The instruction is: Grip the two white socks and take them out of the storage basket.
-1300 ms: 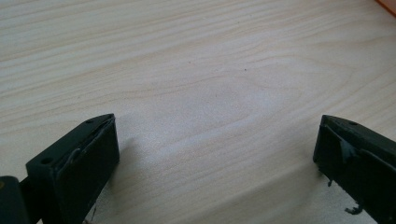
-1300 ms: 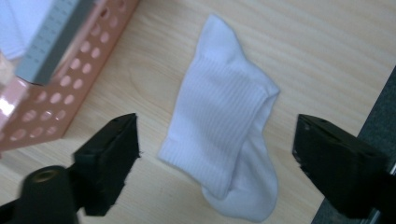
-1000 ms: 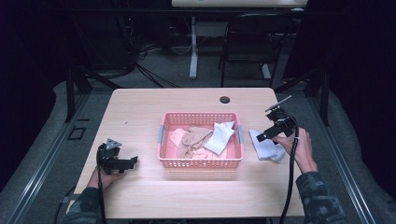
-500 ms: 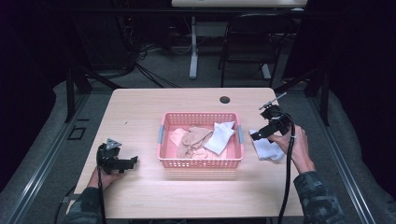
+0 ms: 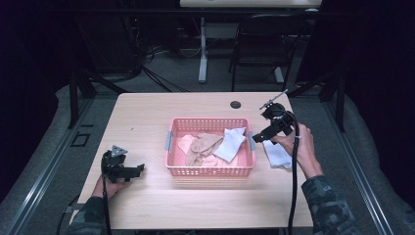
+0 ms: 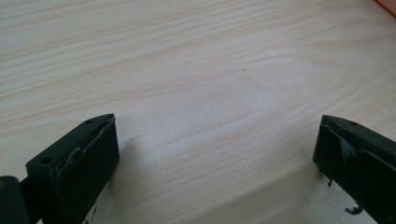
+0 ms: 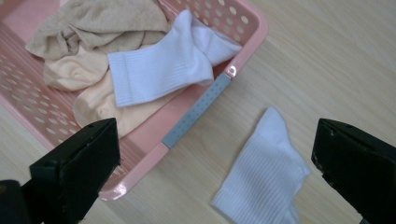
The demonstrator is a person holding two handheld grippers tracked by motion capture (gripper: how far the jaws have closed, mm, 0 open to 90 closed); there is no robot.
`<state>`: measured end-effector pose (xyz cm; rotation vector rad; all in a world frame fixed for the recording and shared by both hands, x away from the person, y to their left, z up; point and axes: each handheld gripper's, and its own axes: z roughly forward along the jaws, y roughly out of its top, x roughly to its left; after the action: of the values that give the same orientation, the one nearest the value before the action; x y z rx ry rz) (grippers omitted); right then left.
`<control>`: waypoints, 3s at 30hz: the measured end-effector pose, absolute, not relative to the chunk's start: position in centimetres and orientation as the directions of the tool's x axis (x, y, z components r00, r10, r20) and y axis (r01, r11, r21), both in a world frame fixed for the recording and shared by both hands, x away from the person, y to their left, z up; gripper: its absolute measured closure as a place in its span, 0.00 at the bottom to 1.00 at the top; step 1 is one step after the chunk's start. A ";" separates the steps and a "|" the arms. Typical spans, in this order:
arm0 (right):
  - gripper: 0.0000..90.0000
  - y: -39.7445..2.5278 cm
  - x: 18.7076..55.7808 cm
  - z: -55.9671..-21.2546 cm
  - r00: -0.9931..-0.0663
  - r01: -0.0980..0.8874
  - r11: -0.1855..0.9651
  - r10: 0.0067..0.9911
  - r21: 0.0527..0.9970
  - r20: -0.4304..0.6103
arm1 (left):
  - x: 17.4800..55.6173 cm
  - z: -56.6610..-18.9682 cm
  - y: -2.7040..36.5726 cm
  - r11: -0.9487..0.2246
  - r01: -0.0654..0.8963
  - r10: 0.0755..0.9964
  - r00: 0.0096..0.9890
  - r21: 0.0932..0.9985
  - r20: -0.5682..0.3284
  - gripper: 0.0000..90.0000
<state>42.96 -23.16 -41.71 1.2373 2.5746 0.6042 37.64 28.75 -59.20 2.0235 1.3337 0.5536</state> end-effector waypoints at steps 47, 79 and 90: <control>0.34 -15.2 50.9 -49.3 -0.687 0.691 0.630 0.725 0.355 0.048 | 37.6 -59.2 28.7 -0.275 0.648 0.919 0.395 0.710 -0.004 0.00; 0.96 -14.0 50.6 -50.2 -0.688 0.694 0.654 0.726 0.299 0.010 | 37.6 -59.2 28.7 -0.275 0.648 0.919 0.395 0.710 -0.004 0.00; 0.96 -14.7 49.4 -47.0 -0.731 0.647 0.682 0.682 0.342 0.023 | 37.6 -59.2 28.7 -0.277 0.647 0.919 0.395 0.711 -0.002 0.00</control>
<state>49.37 -14.67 -46.99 1.1029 2.7827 0.5042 37.64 28.75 -59.20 2.0234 1.3333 0.5540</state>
